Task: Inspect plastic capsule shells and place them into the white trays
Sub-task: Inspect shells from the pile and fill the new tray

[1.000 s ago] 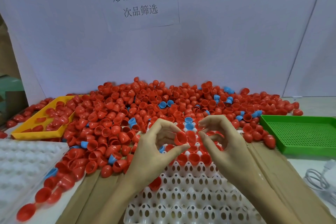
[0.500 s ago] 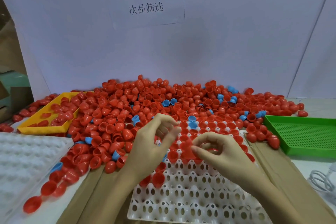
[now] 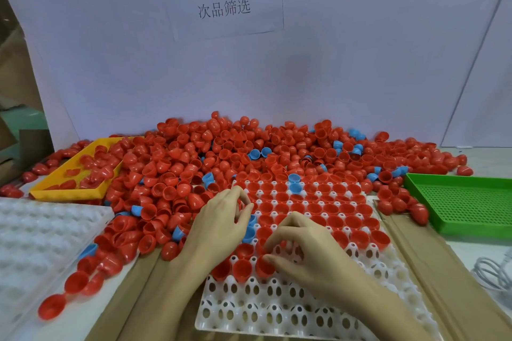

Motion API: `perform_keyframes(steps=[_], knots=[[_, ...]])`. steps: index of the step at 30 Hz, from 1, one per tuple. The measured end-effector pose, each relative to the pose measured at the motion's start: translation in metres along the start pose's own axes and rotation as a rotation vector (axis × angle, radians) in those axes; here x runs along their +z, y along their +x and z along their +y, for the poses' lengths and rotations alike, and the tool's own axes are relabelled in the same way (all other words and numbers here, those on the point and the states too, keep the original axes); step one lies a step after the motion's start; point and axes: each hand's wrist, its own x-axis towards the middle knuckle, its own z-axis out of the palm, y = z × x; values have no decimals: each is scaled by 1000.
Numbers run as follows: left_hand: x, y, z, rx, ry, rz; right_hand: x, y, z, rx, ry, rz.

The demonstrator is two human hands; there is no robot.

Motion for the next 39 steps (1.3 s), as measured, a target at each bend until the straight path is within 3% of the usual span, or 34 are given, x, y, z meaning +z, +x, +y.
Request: perform_keyframes(steps=[11,20,25,31,35,39], knots=[[13,-5,1,105,115,3,7,2,6,-58,23,21],[15,-3,-5,133,95,4,-53,6,53,92,181,404],[11,0,-2,146,121,2,-61,5,71,112,206,448],[-1,23,13,26,82,151,-61,5,63,102,240,478],[13,75,26,18,122,66,-63,1,59,113,250,487],[27,135,31,71,192,-119,-65,0,56,124,248,493]])
